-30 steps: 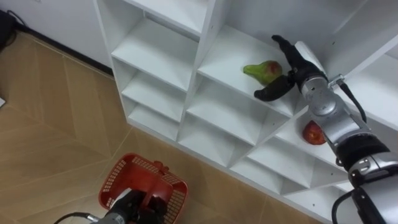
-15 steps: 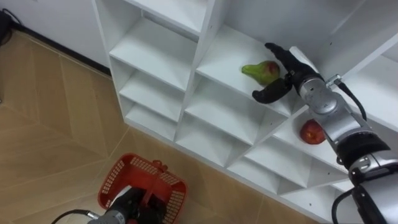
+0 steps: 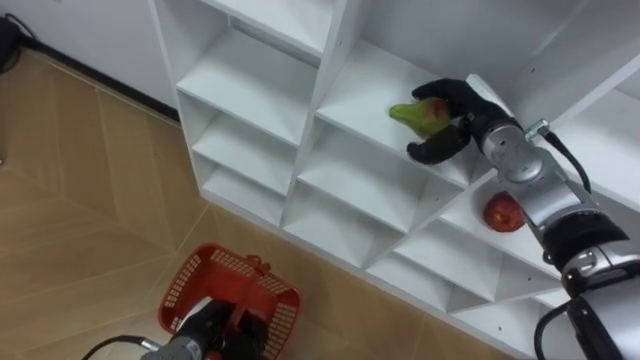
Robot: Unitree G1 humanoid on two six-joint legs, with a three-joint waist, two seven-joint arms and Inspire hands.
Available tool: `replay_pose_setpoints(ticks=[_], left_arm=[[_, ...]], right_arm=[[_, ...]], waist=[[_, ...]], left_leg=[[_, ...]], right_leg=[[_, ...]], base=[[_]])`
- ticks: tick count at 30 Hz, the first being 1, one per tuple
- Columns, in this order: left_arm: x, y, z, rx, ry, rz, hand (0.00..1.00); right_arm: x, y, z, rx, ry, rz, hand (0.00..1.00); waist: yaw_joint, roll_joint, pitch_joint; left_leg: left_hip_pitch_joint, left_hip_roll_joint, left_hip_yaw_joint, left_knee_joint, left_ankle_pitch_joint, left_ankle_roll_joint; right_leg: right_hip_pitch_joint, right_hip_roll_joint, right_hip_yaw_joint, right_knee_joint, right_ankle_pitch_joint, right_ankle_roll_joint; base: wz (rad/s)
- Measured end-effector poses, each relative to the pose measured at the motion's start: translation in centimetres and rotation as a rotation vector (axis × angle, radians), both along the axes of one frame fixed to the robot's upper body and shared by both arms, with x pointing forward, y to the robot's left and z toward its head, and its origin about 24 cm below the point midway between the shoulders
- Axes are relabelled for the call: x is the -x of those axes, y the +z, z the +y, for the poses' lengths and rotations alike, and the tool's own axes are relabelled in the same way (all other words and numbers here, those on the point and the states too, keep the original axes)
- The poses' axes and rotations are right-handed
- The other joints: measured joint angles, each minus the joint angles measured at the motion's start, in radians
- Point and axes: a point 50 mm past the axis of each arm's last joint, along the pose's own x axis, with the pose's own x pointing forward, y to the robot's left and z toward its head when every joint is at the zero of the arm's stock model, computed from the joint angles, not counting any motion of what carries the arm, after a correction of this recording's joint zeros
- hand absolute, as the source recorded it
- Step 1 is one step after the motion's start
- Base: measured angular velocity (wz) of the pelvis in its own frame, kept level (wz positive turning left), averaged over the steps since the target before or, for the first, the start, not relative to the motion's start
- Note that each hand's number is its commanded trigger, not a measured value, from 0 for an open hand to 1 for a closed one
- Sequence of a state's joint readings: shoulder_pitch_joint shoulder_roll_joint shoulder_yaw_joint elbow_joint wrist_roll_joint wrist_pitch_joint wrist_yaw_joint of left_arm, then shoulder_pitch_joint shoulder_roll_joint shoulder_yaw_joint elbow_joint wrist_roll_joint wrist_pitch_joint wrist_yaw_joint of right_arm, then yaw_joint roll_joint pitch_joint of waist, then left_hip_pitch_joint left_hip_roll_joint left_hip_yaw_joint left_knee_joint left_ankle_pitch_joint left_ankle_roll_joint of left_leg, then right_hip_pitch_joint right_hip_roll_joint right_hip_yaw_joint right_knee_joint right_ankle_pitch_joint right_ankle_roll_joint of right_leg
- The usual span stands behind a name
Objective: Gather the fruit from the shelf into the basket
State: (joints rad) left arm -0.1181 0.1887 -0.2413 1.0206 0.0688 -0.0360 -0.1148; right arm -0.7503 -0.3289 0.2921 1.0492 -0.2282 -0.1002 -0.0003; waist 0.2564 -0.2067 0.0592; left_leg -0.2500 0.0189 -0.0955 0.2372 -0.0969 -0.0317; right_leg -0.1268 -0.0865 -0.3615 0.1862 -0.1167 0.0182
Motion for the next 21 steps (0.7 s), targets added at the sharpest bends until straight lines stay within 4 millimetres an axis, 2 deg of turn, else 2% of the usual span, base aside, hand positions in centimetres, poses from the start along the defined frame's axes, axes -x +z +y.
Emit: replay_pose_setpoints(ticks=[8,15,21], left_arm=[[-0.02,0.0,-0.05,0.001,0.0,0.0,1.0],[-0.03,-0.04,-0.3,0.008,-0.001,0.0,1.0],[-0.03,-0.05,-0.45,0.011,-0.002,-0.001,1.0]], right_arm=[[-0.44,0.64,-0.07,-0.001,-0.005,-0.007,1.0],[-0.54,0.8,-0.12,0.002,-0.011,-0.014,1.0],[-0.53,0.78,-0.11,0.0,-0.011,-0.015,1.0]], waist=[[-0.002,0.001,0.0004],[0.0,0.007,0.0084],[0.0,0.007,0.0094]], left_leg=[[0.002,0.0,0.0,-0.013,0.0,0.0],[0.002,0.0,0.0,-0.017,0.001,-0.001],[0.002,0.0,0.0,-0.015,0.001,-0.001]], right_leg=[[-0.004,-0.001,-0.004,0.0,0.0,0.0],[-0.005,-0.001,-0.004,0.0,0.0,0.0],[-0.005,-0.001,-0.004,0.0,0.0,0.0]], base=[[0.0],[0.0],[0.0]])
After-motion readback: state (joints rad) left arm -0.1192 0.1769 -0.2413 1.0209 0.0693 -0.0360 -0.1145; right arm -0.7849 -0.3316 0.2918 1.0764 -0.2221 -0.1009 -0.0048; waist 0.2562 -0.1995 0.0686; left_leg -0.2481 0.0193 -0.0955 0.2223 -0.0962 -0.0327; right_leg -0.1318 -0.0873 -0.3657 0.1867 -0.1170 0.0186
